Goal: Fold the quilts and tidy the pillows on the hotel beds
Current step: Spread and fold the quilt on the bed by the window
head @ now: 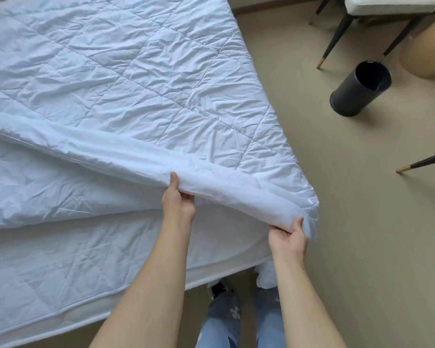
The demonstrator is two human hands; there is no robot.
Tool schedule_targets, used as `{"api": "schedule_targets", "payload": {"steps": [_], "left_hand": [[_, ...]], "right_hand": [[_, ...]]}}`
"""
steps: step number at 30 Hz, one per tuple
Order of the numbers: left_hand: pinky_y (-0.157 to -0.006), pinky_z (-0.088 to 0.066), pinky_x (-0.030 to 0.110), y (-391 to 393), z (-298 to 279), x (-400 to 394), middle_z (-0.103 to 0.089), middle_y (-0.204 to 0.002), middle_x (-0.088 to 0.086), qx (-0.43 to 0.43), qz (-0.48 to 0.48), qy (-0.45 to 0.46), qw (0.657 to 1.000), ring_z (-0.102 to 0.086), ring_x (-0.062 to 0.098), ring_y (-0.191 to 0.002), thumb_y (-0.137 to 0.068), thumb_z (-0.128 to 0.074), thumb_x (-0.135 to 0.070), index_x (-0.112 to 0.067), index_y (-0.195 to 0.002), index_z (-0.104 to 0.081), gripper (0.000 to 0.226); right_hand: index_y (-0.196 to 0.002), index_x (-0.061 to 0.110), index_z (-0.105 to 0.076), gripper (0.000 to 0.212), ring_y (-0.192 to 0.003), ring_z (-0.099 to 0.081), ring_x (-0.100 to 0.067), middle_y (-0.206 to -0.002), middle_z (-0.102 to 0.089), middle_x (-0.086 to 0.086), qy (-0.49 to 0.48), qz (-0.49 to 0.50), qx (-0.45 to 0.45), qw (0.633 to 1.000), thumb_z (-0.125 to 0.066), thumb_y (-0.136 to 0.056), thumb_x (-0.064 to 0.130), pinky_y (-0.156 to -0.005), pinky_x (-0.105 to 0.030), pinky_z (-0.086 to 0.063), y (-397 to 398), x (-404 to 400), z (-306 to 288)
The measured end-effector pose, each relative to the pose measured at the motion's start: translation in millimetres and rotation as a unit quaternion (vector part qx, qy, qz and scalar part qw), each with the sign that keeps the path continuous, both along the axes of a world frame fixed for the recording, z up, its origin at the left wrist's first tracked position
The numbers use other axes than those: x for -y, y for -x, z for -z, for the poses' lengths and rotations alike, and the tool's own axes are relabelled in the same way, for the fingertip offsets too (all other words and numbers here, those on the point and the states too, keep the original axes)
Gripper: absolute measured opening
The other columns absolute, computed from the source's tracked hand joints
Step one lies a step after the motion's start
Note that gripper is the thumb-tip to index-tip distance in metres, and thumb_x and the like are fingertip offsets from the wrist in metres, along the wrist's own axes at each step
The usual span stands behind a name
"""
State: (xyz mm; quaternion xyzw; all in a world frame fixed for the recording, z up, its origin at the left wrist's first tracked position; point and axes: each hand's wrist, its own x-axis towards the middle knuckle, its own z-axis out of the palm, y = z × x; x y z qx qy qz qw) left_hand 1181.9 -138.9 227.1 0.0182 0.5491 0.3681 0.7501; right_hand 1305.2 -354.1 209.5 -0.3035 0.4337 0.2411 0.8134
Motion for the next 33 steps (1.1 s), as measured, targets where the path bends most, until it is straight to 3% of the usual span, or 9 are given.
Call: {"api": "schedule_targets", "payload": {"steps": [4,7,9,10,17,22,28,33], "left_hand": [[-0.071,-0.064,0.04,-7,-16,-37,-0.069,-0.124,0.016,-0.01,-0.02,-0.001,1.0,-0.067,0.03,-0.115,-0.096,-0.066,-0.01,-0.003,-0.129,-0.059,0.035],[-0.056,-0.062,0.034,-16,-33,-64,-0.076,-0.096,0.012,0.002,-0.03,-0.022,0.999,-0.073,0.023,-0.089,-0.095,-0.064,-0.001,-0.004,-0.105,-0.064,0.01],[-0.057,-0.063,0.034,-27,-47,-79,-0.076,-0.075,0.007,0.014,-0.036,-0.037,0.999,-0.075,0.017,-0.071,-0.096,-0.062,0.002,-0.006,-0.095,-0.063,0.008],[-0.061,-0.064,0.035,-34,-52,-87,-0.076,-0.072,0.006,0.018,-0.039,-0.043,0.998,-0.075,0.015,-0.066,-0.096,-0.062,0.002,-0.006,-0.093,-0.063,0.009],[-0.07,-0.063,0.035,-81,-86,-148,-0.07,-0.09,0.01,0.025,-0.092,-0.055,0.994,-0.073,0.014,-0.064,-0.095,-0.062,0.003,-0.006,-0.092,-0.062,0.01],[-0.07,-0.062,0.037,-122,-103,-204,-0.068,-0.091,0.01,0.012,-0.13,-0.069,0.989,-0.069,0.019,-0.077,-0.095,-0.062,0.004,-0.006,-0.09,-0.06,0.012],[-0.083,-0.059,0.042,-176,-113,-284,-0.066,-0.087,0.01,-0.006,-0.168,-0.093,0.981,-0.067,0.019,-0.077,-0.095,-0.061,0.007,-0.007,-0.086,-0.058,0.016],[-0.081,-0.059,0.041,-215,-103,-363,-0.063,-0.082,0.01,-0.026,-0.183,-0.094,0.978,-0.065,0.019,-0.073,-0.093,-0.062,0.009,-0.007,-0.08,-0.054,0.022]], "right_hand": [[-0.136,0.004,-0.06,0.045,-0.115,-0.07,-0.024,-0.127,-0.071,-0.011,0.083,-0.029,0.077,0.993,-0.069,-0.094,0.018,-0.101,-0.039,-0.055,-31,-19,-25],[-0.124,0.001,-0.064,0.034,-0.101,-0.073,-0.022,-0.122,-0.071,-0.013,0.115,-0.052,0.136,0.983,-0.071,-0.092,0.01,-0.08,-0.037,-0.06,-67,-48,-55],[-0.102,0.007,-0.064,0.011,-0.096,-0.072,-0.022,-0.113,-0.07,-0.013,0.126,-0.056,0.173,0.975,-0.069,-0.093,0.004,-0.081,-0.041,-0.06,-94,-73,-78],[-0.096,0.01,-0.062,0.011,-0.096,-0.071,-0.022,-0.111,-0.07,-0.011,0.134,-0.058,0.19,0.971,-0.069,-0.093,0.001,-0.084,-0.041,-0.06,-106,-86,-88],[-0.092,0.012,-0.066,0.011,-0.091,-0.07,-0.013,-0.104,-0.069,-0.001,0.167,-0.156,0.275,0.934,-0.069,-0.094,0.002,-0.071,-0.025,-0.06,-179,-178,-134],[-0.078,0.013,-0.059,0.022,-0.081,-0.067,-0.01,-0.089,-0.065,0.003,0.182,-0.201,0.292,0.917,-0.071,-0.092,0.0,-0.079,-0.03,-0.06,-236,-259,-146],[-0.066,0.016,-0.043,0.041,-0.074,-0.062,-0.01,-0.079,-0.057,0.004,0.169,-0.227,0.298,0.912,-0.074,-0.09,0.001,-0.071,-0.028,-0.06,-298,-357,-128],[-0.062,0.021,-0.028,0.057,-0.061,-0.049,-0.012,-0.067,-0.041,0.004,0.203,-0.267,0.333,0.881,-0.076,-0.088,0.003,-0.065,-0.029,-0.053,-343,-444,-104]]}}
